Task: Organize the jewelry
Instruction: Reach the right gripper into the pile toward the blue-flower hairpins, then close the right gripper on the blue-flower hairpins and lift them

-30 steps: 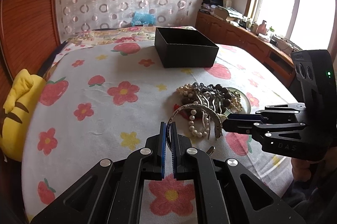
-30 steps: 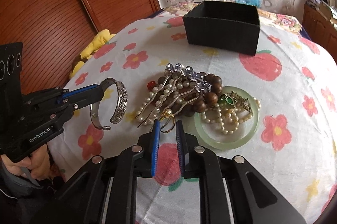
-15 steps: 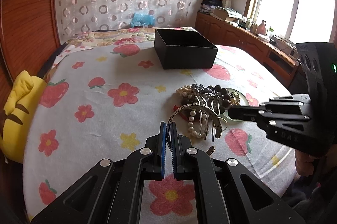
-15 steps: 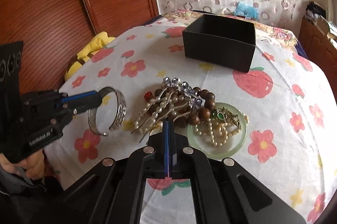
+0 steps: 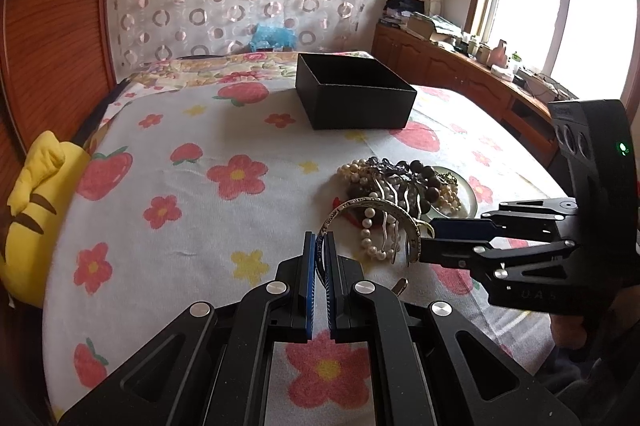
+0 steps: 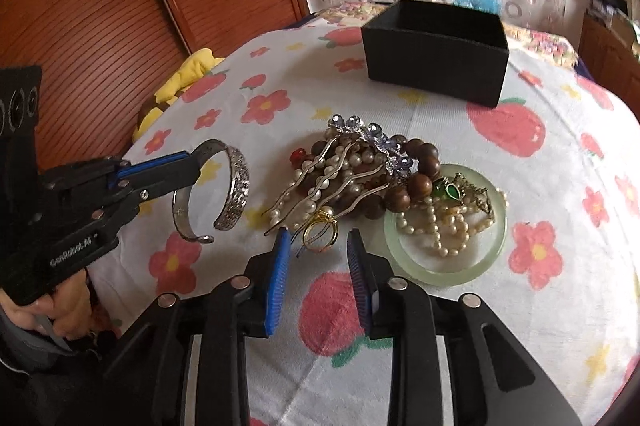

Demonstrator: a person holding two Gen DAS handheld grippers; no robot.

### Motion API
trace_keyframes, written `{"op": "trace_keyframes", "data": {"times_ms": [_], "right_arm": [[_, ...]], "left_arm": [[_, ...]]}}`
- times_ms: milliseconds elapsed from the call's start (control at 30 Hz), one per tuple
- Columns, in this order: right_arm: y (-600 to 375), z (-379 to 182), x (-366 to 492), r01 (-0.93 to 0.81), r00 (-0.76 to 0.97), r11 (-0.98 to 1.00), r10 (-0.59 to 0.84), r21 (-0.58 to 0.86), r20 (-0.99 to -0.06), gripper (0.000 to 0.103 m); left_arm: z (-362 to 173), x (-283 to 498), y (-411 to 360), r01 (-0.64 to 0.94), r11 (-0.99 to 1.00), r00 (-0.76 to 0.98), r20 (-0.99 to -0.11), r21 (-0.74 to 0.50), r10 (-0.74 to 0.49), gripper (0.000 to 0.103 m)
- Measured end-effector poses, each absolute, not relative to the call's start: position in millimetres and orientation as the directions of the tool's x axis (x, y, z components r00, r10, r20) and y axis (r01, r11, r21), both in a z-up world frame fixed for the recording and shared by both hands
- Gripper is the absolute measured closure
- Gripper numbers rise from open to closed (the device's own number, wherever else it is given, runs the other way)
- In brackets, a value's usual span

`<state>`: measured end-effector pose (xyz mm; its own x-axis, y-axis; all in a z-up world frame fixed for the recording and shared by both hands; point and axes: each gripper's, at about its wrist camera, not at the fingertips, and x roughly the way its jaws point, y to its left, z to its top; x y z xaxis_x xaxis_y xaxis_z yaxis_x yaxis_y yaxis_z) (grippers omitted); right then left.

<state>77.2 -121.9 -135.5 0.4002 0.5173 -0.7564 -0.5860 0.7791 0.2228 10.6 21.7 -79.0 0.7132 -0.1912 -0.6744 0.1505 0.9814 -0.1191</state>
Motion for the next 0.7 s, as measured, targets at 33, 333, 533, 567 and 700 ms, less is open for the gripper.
{"op": "trace_keyframes", "data": {"times_ms": [33,333,533,567,700], "right_arm": [[-124,-135,78,-0.583,0.398,0.779,0.522,0.231,-0.754,0.071],[-139,-113,101,-0.556,0.472,0.802,0.519,0.216,-0.713,0.071],[-126,-107,123,-0.637,0.48,0.763,0.508,0.115,-0.715,0.071],[-123,-107,128,-0.651,0.472,0.753,0.502,0.097,-0.725,0.071],[-113,-114,146,-0.732,0.364,0.675,0.506,0.096,-0.782,0.063]], "left_arm": [[-79,11,22,0.151,0.981,0.714,-0.674,-0.119,-0.191,0.099],[-80,9,24,0.148,0.982,0.715,-0.673,-0.119,-0.19,0.099],[-82,9,27,0.147,0.982,0.714,-0.674,-0.12,-0.189,0.099],[-82,9,28,0.147,0.982,0.714,-0.674,-0.12,-0.189,0.099],[-82,9,28,0.144,0.982,0.715,-0.673,-0.121,-0.188,0.099]]}}
